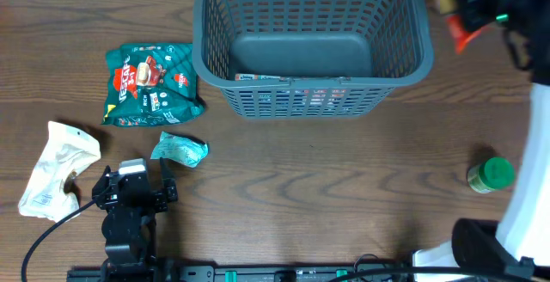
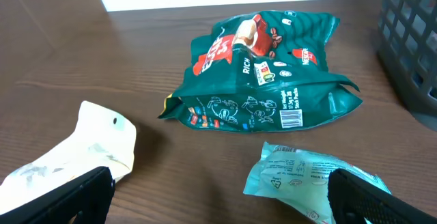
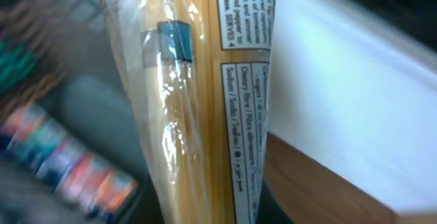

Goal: Pack container
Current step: 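Carry the pasta package over the basket and lower it in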

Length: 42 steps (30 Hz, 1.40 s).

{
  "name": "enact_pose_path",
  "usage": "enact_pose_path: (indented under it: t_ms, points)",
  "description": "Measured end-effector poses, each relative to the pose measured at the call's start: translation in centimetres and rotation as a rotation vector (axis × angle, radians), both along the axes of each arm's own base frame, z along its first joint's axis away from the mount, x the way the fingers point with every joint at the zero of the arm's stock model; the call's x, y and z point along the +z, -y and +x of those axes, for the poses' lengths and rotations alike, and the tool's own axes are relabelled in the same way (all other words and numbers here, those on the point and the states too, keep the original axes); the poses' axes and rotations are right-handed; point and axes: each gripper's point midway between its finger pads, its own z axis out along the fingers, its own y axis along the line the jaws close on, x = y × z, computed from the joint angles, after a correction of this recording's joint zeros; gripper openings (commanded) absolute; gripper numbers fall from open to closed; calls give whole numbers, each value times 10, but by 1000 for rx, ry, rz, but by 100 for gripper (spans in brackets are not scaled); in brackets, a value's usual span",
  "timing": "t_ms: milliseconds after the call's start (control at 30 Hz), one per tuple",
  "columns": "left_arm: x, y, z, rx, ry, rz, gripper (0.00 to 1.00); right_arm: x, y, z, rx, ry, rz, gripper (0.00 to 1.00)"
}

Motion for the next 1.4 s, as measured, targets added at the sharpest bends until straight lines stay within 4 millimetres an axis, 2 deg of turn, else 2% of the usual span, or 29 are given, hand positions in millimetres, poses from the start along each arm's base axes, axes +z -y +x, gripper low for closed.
enact_pose_path:
  t_ms: [167, 267, 367, 467, 567, 733, 1000, 1167, 1200, 1233, 1267, 1333, 1400]
  points:
    - [0, 0, 0, 0, 0, 0, 99, -51, -53, 0, 282, -91, -188, 1]
    - [0, 0, 0, 0, 0, 0, 98, -65, -77, -1, 406, -87, -264, 1]
    - [0, 0, 0, 0, 0, 0, 99, -69, -90, -2, 475, -68, -307, 1]
    - [0, 0, 0, 0, 0, 0, 98, -74, -94, 0, 502, -70, -326, 1]
    - [0, 0, 0, 0, 0, 0, 99, -89, -96, 8, 518, -100, -334, 1]
    - [0, 0, 0, 0, 0, 0, 99, -142, -101, 33, 541, -223, -332, 1]
    - [0, 0, 0, 0, 0, 0, 98, -242, -106, 68, 552, -418, -317, 1]
    - [0, 0, 0, 0, 0, 0, 99, -279, -106, 78, 531, -491, -300, 2]
    - [0, 0, 0, 0, 0, 0, 99, -285, -107, 79, 524, -504, -294, 21]
    - [0, 0, 0, 0, 0, 0, 99, -287, -107, 80, 513, -511, -285, 47]
    - [0, 0, 0, 0, 0, 0, 99, -290, -108, 82, 503, -514, -271, 63]
    - [0, 0, 0, 0, 0, 0, 99, -285, -113, 89, 491, -481, -245, 83]
    - [0, 0, 0, 0, 0, 0, 98, -277, -116, 94, 476, -455, -221, 96]
